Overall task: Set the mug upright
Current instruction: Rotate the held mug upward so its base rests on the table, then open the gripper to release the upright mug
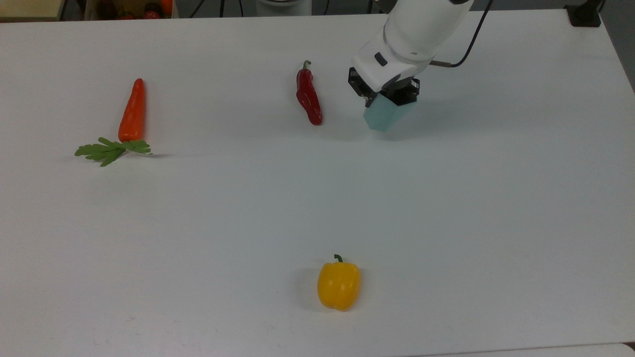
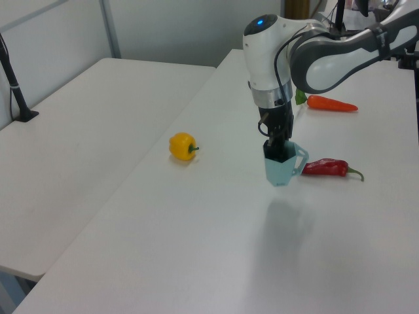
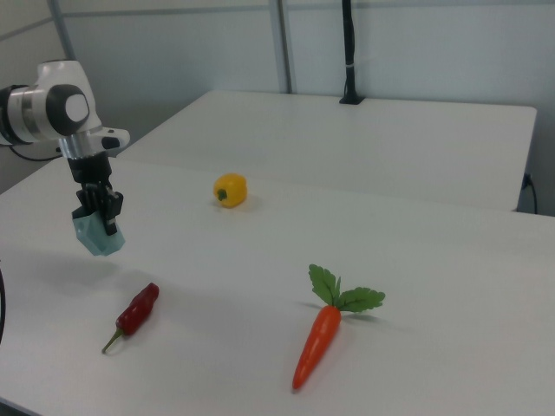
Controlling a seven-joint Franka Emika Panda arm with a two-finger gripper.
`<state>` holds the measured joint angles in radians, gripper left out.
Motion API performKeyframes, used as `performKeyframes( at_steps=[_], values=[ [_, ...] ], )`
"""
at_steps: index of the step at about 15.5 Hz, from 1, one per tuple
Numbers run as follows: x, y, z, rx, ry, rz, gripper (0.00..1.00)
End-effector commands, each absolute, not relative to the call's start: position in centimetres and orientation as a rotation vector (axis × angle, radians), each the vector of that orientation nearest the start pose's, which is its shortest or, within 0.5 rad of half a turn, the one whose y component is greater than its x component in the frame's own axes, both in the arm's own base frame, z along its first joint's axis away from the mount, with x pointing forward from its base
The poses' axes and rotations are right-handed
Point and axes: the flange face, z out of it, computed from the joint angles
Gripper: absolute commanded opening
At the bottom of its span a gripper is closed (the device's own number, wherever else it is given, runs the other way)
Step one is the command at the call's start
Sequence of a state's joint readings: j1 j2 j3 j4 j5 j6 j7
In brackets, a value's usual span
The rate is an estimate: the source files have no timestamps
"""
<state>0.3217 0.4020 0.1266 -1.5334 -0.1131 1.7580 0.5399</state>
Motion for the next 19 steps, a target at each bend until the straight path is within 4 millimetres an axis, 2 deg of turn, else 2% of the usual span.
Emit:
performKeyframes(
  at_steps=[1, 3, 5, 8, 14, 15, 16, 17, 19],
  values=[
    [61.8, 26.1, 39.9, -3.081, 0.213, 0.221, 0.0],
    [63.2, 24.7, 38.3, -3.01, 0.287, 0.222, 0.0],
    [64.1, 24.1, 37.7, -2.995, 0.277, 0.168, 0.0],
    [64.4, 23.9, 36.4, -2.996, 0.204, 0.168, 0.0],
    [64.4, 23.8, 35.3, -3.002, 0.142, 0.18, 0.02],
    [64.3, 23.7, 35.0, -3.008, 0.137, 0.188, 0.08],
    [64.3, 23.7, 35.0, -3.008, 0.123, 0.185, 0.22],
    [64.2, 23.8, 34.9, -3.009, 0.112, 0.187, 0.45],
    [64.2, 23.8, 34.9, -3.01, 0.108, 0.186, 0.62]
  ],
)
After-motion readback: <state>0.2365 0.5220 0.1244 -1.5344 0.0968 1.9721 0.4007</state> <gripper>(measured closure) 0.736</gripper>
